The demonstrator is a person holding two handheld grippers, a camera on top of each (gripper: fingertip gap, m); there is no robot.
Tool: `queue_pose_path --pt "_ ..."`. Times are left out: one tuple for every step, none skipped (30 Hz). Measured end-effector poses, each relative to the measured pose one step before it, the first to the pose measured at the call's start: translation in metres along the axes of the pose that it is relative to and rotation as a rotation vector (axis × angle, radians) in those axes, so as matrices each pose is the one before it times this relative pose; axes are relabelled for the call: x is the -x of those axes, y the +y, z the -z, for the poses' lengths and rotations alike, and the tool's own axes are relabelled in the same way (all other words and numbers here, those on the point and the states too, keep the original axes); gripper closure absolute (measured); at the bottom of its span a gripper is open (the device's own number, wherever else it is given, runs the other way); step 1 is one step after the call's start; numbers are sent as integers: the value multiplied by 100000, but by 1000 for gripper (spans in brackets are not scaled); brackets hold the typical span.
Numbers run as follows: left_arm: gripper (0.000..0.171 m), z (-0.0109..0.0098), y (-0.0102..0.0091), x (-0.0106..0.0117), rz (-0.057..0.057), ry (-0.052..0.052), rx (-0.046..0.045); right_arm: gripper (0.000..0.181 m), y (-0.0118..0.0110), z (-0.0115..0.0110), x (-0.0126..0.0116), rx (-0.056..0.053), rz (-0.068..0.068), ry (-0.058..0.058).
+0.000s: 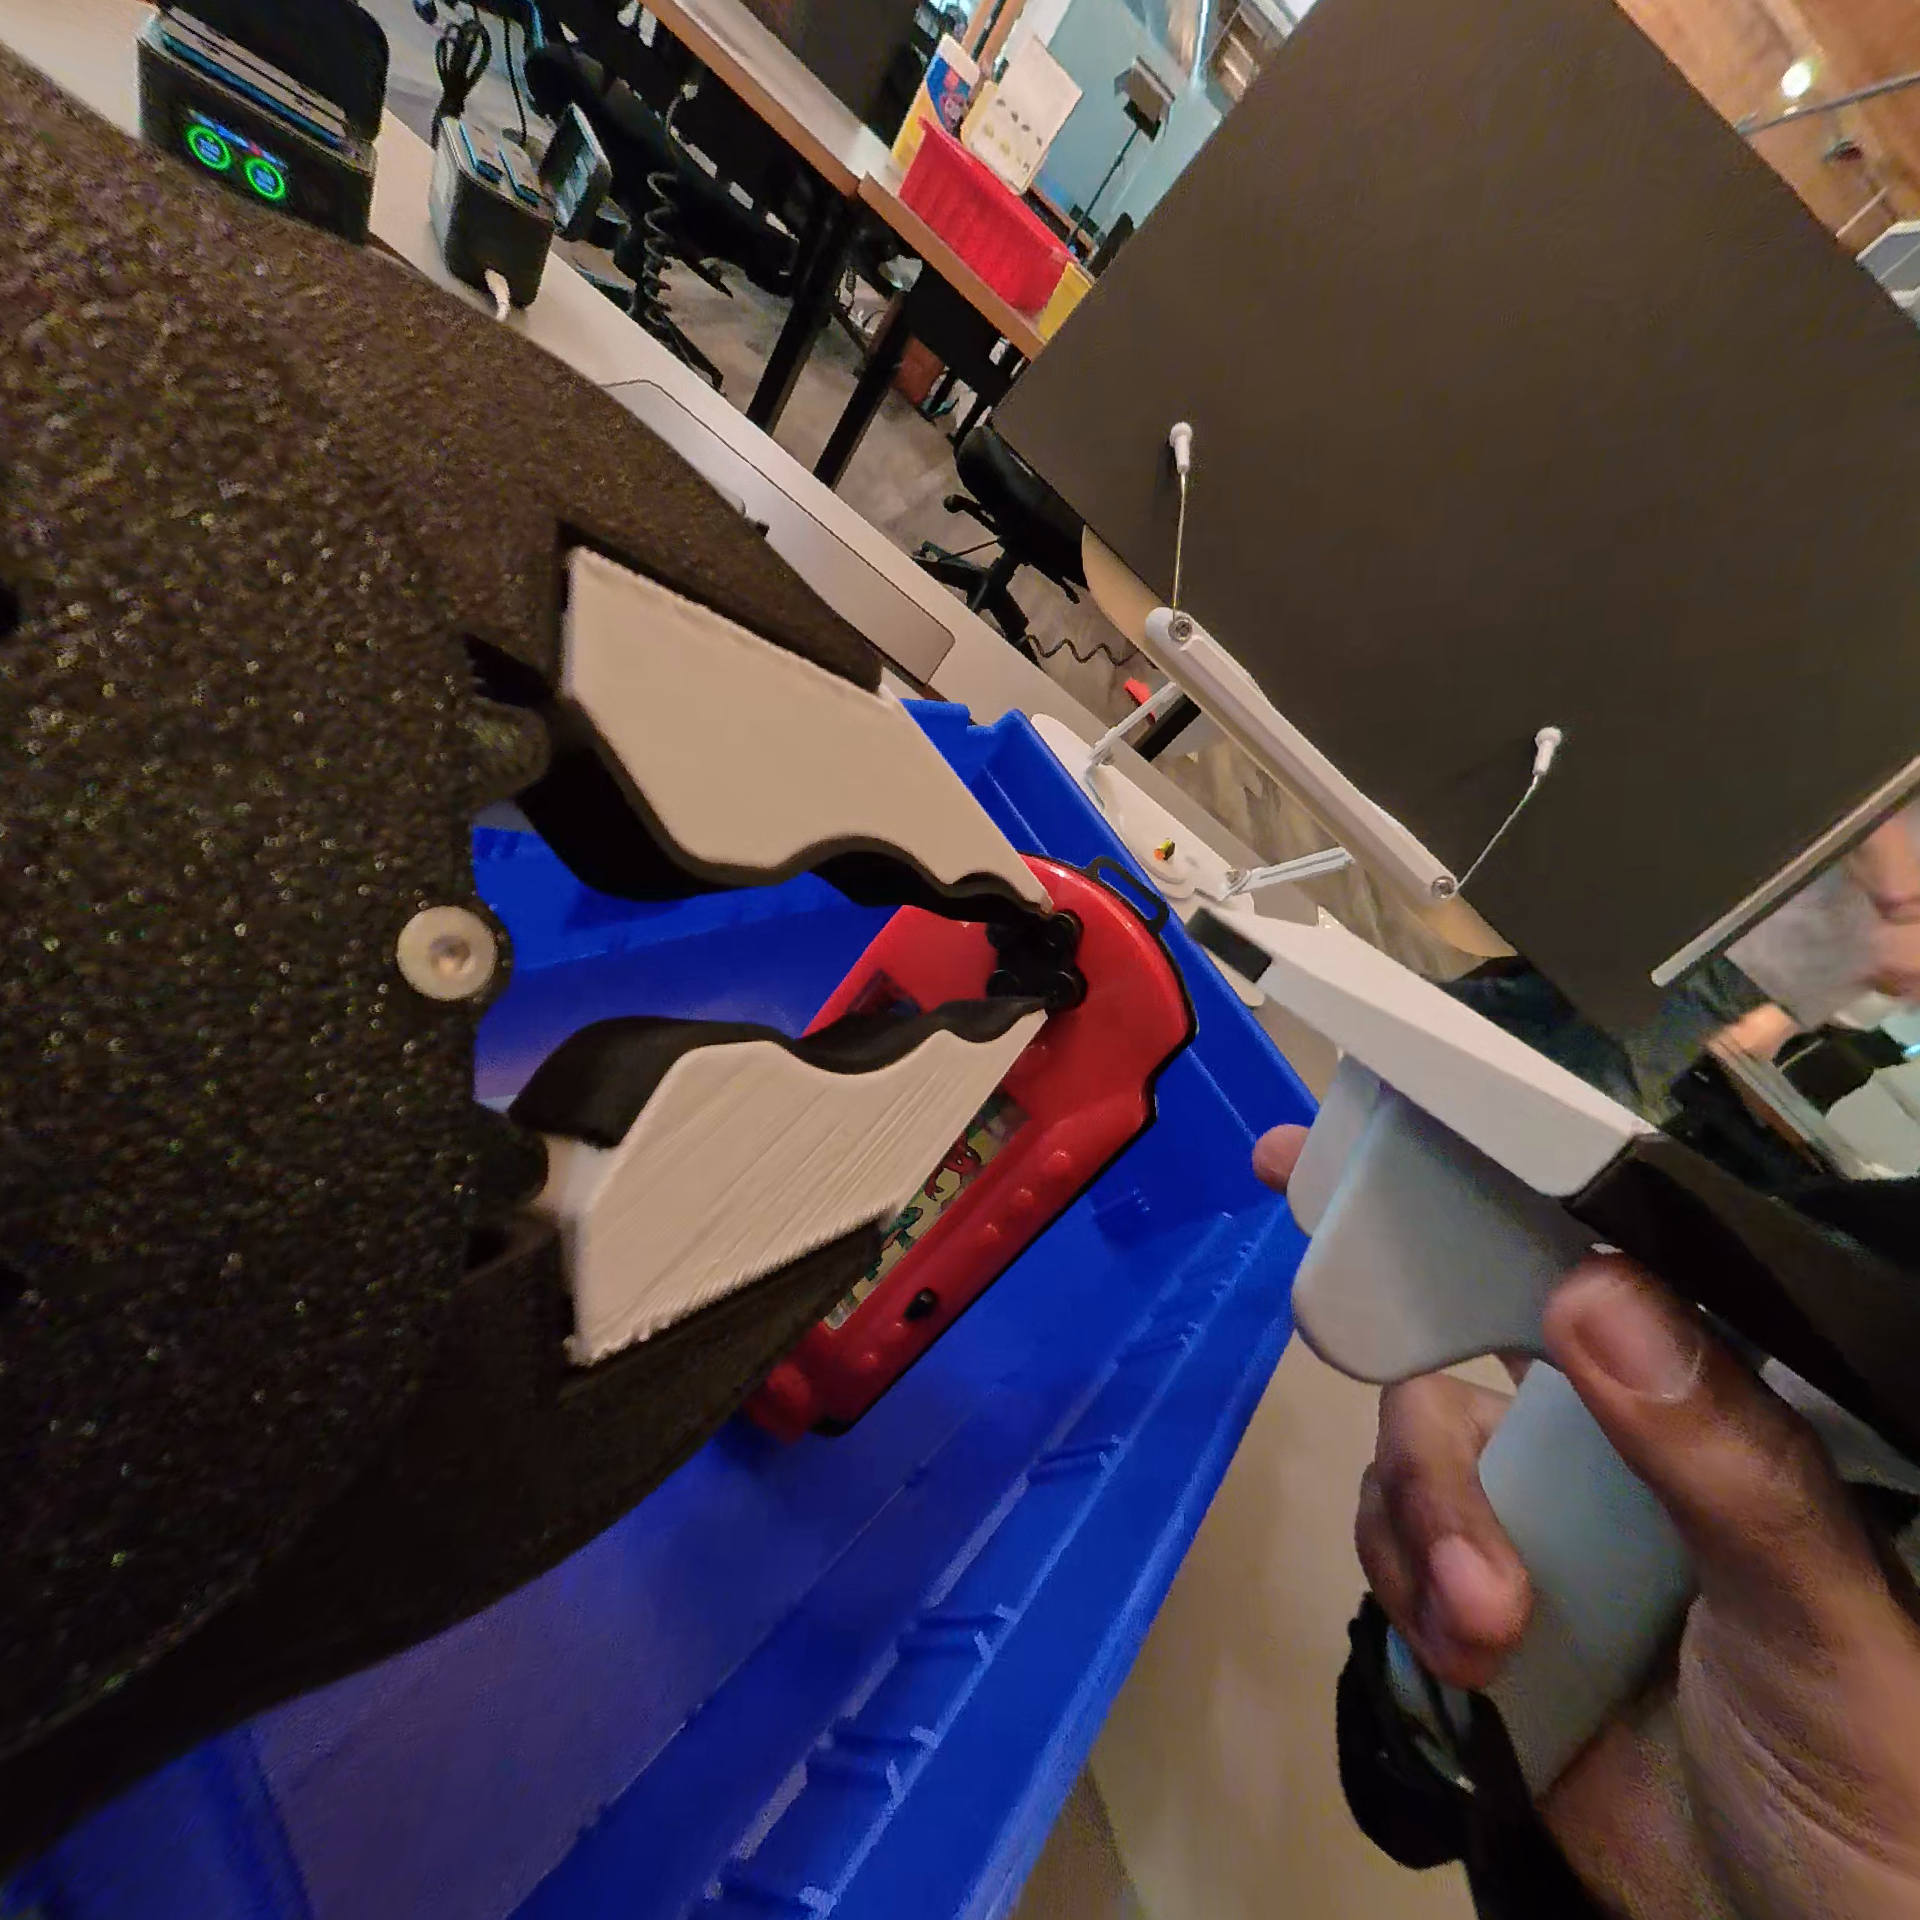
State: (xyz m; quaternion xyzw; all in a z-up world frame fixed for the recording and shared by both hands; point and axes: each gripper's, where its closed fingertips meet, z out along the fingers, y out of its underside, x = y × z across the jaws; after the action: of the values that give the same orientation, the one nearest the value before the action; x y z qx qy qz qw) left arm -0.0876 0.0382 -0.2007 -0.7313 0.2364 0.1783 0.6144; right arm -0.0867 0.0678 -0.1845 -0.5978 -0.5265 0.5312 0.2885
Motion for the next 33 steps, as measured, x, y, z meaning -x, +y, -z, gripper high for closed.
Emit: queue_pose_path --pt "159 -35 -59 -53 -526 -401 186 128 348 -142 229 2817 250 -1254" --pt "159 -54 -123 -123 -819 -124 -290 128 412 -260 298 2928 375 -1434" --pt "159 -76 -137 -120 -617 -129 -349 128 372 -265 154 2406 936 -292" --pt "159 -56 -135 -136 -512 -77 -346 130 299 -230 4 1827 1358 610" --pt "160 -10 -163 -141 -323 78 -713 143 166 -109 -20 987 1186 432" --pt "159 -17 -8 -46 71 -415 -66 151 14 -29 305 108 -165 -2250" --pt "159 35 -12 -33 -136 -9 -494 156 39 -21 254 553 -1875 -2417" --pt "159 77 -50 -42 205 554 -902 156 21 25 98 713 -304 -1797" --pt "159 77 -67 -64 628 931 -670 157 37 63 78 951 -111 -1360" --pt "159 67 -60 -70 -414 777 -627 157 39 69 74 1011 926 -746" --pt "160 32 -39 -55 -1101 542 -537 158 31 57 61 929 1547 -214" --pt "159 31 -32 -30 -1345 748 -486 158 22 22 50 757 1914 -262" --pt "159 49 -30 -31 -1089 1172 -545 159 26 26 65 747 1014 -708" --pt "159 71 -69 -108 -1443 1835 -952 158 97 43 84 1359 -138 -1668" --pt "160 112 -80 -211 -2227 2563 -1403 158 186 59 136 1913 -437 -2714" --pt "160 107 -33 -264 -2317 2931 -1199 159 291 40 139 2318 -899 -3182" --pt "160 114 -35 -302 -2675 2719 -1389 159 306 7 138 2547 -1981 -3435" --pt "160 33 80 -181 -1784 1616 -717 158 216 -71 18 1893 -2731 -2757" --pt "160 21 113 4 -1466 165 -461 158 29 -114 -57 -256 -2500 -1651" --pt "160 33 77 59 583 365 -675 158 -35 -110 -51 -1200 -1040 -753" --pt "160 35 51 53 3935 1106 -786 157 -52 -82 -48 -1319 -660 -229" --pt "160 61 -45 94 4497 454 -1318 157 -101 -12 45 -1668 -550 -542" --pt "160 67 34 170 3758 -826 -521 157 -165 66 15 -1977 -1112 -808" --pt "160 51 -38 0 4235 -11 -297 156 -42 91 101 -1125 -2225 -1859" --pt "160 58 -20 -44 3087 72 3 155 40 61 122 -571 -2754 -2327" --pt "160 28 8 -57 1826 -132 157 155 52 61 75 -424 -2541 -2019" --pt "160 19 -4 -107 950 305 390 155 93 35 20 1 -1341 -1099" --pt "160 -27 34 -81 236 70 737 155 117 4 -38 244 -330 -91" --pt "160 -30 31 -52 -68 -73 597 155 84 19 -71 437 353 475" --pt "160 -10 9 -60 -174 152 226 156 74 32 -46 719 937 691" --pt "160 -3 -14 -107 -46 552 -54 156 93 54 -31 1208 1396 699" --pt "160 -29 83 -73 -602 181 463 158 88 31 -137 1437 1319 1735" --pt "160 -27 78 -106 -1226 178 408 159 139 11 -124 1746 1852 2005"
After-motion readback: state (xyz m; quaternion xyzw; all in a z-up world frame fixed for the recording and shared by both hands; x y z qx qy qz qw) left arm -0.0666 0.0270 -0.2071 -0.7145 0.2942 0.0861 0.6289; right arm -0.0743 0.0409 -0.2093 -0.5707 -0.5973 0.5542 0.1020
